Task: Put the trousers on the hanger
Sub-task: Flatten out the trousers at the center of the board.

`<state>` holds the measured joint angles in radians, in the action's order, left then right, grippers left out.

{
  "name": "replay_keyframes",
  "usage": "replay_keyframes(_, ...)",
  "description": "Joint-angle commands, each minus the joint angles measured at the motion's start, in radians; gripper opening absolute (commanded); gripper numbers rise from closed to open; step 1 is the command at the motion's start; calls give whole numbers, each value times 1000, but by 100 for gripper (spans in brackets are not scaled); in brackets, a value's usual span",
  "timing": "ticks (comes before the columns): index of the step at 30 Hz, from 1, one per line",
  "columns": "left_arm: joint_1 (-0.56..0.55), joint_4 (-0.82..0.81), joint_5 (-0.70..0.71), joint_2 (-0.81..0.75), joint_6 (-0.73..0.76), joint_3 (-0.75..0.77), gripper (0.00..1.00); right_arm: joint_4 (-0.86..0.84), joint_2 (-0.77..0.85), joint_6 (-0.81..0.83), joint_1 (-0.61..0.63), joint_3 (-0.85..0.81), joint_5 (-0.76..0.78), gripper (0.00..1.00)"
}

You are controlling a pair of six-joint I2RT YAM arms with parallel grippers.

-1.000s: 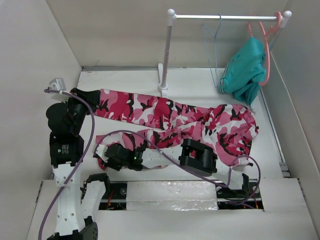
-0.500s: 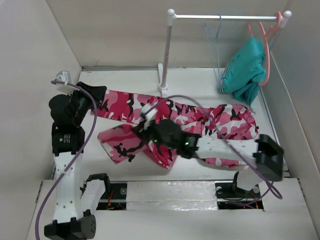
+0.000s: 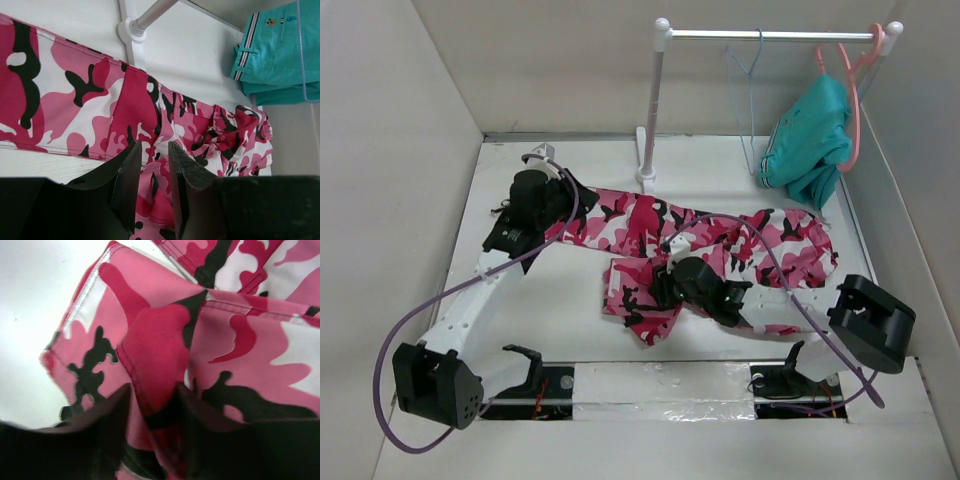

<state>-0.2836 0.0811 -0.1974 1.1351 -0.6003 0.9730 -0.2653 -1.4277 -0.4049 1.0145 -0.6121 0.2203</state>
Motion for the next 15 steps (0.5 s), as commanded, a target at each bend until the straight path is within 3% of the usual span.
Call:
replay_keyframes(1, -12, -9, 87, -78, 13, -54, 26, 66, 33, -6, 22, -60, 39, 53)
replay_keyframes(3, -22, -15, 70, -151, 7, -137, 26, 57, 47, 15, 22, -52, 51, 65)
replay_keyframes(9, -310, 8, 196, -270, -127, -385, 25, 132, 114, 113, -11, -121, 56, 81)
replay_keyframes(10, -336, 46, 284, -293, -150, -423, 25, 161, 134, 126, -20, -142, 56, 82)
replay_keyframes(13, -384, 120, 366, -415, -208, -500, 29, 224, 239, 176, -42, -158, 59, 86)
replay_keyframes(15, -384, 114, 302, -466, -242, -586, 31, 250, 326, 201, -56, -149, 50, 86)
